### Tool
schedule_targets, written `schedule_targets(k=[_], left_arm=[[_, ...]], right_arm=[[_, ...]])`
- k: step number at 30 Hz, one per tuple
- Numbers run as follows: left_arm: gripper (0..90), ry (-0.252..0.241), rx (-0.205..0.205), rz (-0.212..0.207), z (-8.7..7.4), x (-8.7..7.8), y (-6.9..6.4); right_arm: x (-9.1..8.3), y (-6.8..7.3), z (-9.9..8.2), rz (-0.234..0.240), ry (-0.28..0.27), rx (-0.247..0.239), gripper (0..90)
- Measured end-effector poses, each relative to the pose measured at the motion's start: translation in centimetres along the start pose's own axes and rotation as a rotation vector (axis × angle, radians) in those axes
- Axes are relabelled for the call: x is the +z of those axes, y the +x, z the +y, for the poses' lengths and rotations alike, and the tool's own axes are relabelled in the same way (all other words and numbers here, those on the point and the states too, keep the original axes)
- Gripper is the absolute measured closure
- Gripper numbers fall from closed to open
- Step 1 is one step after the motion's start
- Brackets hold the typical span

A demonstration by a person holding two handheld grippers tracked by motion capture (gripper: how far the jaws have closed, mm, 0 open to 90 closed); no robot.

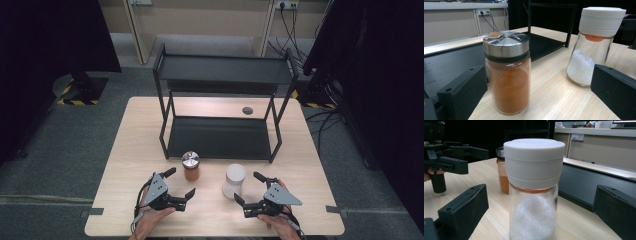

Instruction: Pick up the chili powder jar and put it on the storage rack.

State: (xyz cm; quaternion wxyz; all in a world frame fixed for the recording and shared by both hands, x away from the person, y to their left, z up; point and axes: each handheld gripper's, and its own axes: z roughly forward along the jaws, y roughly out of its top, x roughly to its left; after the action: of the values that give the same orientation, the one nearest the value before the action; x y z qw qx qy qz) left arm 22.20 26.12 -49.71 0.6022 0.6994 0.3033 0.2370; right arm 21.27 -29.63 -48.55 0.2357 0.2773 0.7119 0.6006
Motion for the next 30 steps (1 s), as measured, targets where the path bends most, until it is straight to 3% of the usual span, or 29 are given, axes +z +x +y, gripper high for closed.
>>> schedule_targets(k=[30], left_arm=[[0.3,0.009,-0.006,0.032,-0.16,-0.03,-0.32]], right_arm=[[0.07,0.28,-0.13,-0.009,-0.009,0.013,0.3]])
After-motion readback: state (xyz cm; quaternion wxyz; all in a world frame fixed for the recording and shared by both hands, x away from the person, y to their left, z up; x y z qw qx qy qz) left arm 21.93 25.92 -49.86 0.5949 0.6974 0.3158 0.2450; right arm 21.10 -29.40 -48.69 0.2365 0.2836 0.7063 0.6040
